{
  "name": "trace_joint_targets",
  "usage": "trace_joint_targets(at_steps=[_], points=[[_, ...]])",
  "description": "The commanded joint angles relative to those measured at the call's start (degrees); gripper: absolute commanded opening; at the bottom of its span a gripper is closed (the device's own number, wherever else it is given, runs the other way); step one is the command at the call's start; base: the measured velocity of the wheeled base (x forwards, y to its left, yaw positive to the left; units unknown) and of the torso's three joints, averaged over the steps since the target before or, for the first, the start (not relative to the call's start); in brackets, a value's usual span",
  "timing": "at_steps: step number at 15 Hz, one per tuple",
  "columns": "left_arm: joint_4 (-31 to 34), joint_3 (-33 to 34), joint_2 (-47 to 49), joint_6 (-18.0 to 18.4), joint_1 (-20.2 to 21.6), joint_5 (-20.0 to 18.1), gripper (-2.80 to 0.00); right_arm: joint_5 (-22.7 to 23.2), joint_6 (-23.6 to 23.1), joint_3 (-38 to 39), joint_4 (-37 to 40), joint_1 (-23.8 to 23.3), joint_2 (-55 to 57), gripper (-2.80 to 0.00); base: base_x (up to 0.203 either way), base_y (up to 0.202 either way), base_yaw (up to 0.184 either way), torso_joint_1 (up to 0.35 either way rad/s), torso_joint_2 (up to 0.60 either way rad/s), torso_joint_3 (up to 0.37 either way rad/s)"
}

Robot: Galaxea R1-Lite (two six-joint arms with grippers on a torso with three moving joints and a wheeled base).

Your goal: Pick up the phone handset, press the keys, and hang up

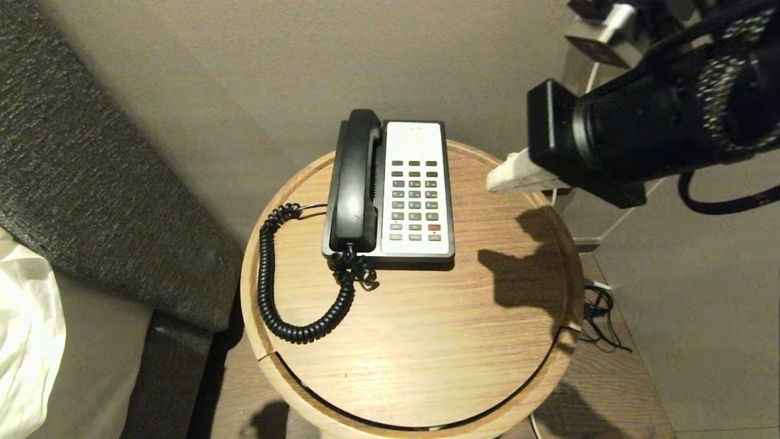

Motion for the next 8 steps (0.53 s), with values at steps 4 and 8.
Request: trace_joint_targets(at_steps=[4,8], points=[[0.38,0.95,-0.81,-1.03,20.57,0.09,-2.80,-2.76,3.46,4.58,1.56,-0.03,-14.69,-2.80,0.000,0.000,0.000,0.000,0.00,0.000],[0.28,11.35,-10.67,-1.40,30.29,0.04,-2.80,-5.12,4.75,11.17,3.54,-2.90,-27.60,-2.80,0.000,0.000,0.000,0.000,0.00,0.000]])
